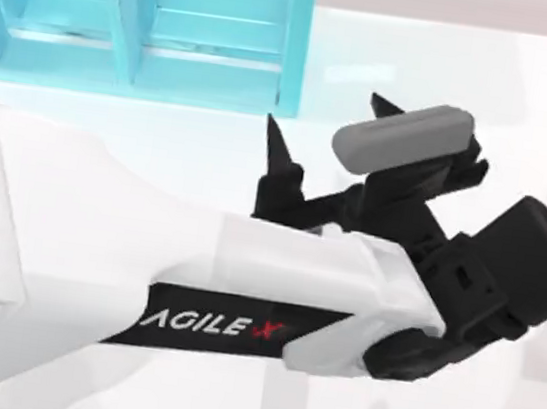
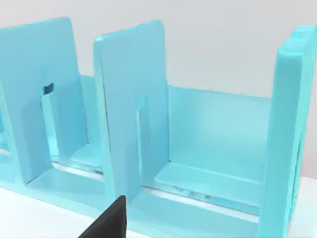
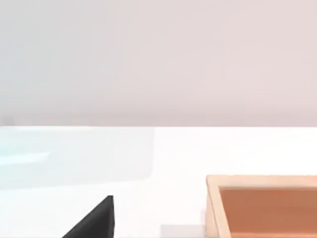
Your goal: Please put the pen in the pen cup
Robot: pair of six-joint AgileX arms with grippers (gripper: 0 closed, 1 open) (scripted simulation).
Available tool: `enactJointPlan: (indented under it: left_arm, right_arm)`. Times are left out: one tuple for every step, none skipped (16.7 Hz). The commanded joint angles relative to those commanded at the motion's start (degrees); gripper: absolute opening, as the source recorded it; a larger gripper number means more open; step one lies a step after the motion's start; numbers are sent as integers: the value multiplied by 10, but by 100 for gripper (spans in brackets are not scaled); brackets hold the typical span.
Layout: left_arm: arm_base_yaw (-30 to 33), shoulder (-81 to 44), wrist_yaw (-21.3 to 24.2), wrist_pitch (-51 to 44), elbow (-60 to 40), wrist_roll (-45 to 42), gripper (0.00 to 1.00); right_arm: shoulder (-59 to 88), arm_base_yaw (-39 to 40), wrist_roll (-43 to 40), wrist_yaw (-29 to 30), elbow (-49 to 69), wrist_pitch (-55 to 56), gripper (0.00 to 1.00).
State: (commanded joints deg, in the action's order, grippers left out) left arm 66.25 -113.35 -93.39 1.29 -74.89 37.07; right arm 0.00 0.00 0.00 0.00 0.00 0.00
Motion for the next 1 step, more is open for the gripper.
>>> enactJointPlan:
  left_arm:
    - [0,0,0,0,0,0,100]
  right_arm:
    - [0,0,0,0,0,0,100]
